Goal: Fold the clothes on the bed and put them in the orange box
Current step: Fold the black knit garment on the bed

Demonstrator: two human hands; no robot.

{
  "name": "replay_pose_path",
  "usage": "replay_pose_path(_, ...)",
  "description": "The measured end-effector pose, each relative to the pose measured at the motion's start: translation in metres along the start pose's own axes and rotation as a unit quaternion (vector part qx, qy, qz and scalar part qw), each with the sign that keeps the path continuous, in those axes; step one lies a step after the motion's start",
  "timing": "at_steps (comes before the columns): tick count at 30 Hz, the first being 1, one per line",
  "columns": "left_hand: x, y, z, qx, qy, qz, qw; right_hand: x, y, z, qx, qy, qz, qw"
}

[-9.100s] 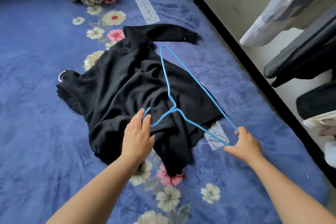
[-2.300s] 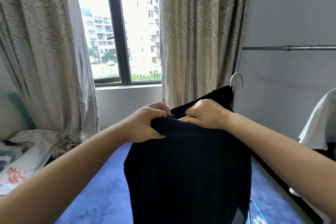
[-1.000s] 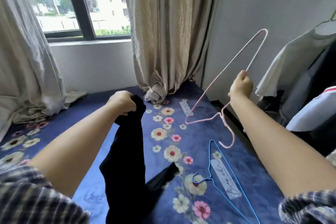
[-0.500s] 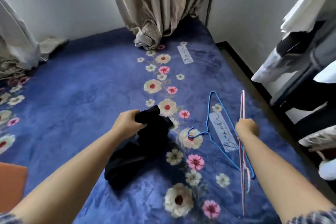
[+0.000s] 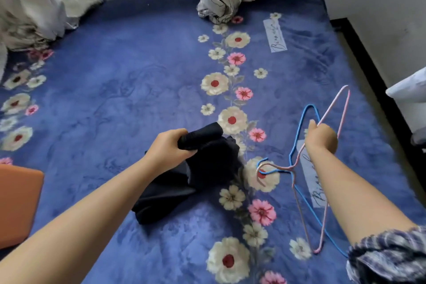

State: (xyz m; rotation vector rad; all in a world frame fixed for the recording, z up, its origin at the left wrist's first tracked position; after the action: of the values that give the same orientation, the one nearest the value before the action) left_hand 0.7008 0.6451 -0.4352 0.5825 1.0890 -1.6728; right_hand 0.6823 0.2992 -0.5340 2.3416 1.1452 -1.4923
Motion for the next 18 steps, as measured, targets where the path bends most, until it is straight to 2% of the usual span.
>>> replay_pose_path(3, 0.0, 0.008, -0.012, -0.005, 0.011, 0.009, 1.0, 0.017, 0.005, -0.004, -0.003, -0.002, -0.039, 0.999)
replay_pose_path(6, 0.004, 0.013, -0.027, 0.014, 0.013, 0.027, 0.999, 0.049, -0.013, -0.008, -0.086, -0.044, -0.142, 0.985)
replay_pose_path(10, -0.001, 0.004, -0.04, 0.084, -0.028, 0.004, 0.996, 0.086, -0.07, -0.029, -0.26, -0.041, -0.313, 0.913)
replay_pose_path(12, -0.011, -0.006, -0.042, 0.086, -0.109, -0.054, 0.989, 0.094, -0.099, -0.044, -0.319, -0.038, -0.38, 0.867)
replay_pose_path(13, -0.019, -0.013, -0.041, 0.073, -0.189, -0.103, 0.974, 0.097, -0.112, -0.053, -0.34, -0.04, -0.404, 0.848)
replay_pose_path(15, -0.037, -0.027, -0.036, 0.061, -0.334, -0.196, 0.92, 0.099, -0.128, -0.07, -0.355, -0.041, -0.433, 0.827)
replay_pose_path(18, -0.072, -0.047, -0.032, 0.117, -0.391, -0.266, 0.873, 0.095, -0.163, -0.106, -0.399, -0.057, -0.473, 0.783)
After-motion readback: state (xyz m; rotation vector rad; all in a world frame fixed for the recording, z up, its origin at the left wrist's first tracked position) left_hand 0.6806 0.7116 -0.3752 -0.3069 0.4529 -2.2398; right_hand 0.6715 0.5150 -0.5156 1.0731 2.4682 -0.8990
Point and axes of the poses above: each hand's wrist, its own y-axis towards the middle knuckle, its own x-axis out of the palm, z = x × y, the point moved 4 cm from there along y, towards the middle knuckle, and after that the axes turned 9 degrees about -x, right-handed, at the moved point
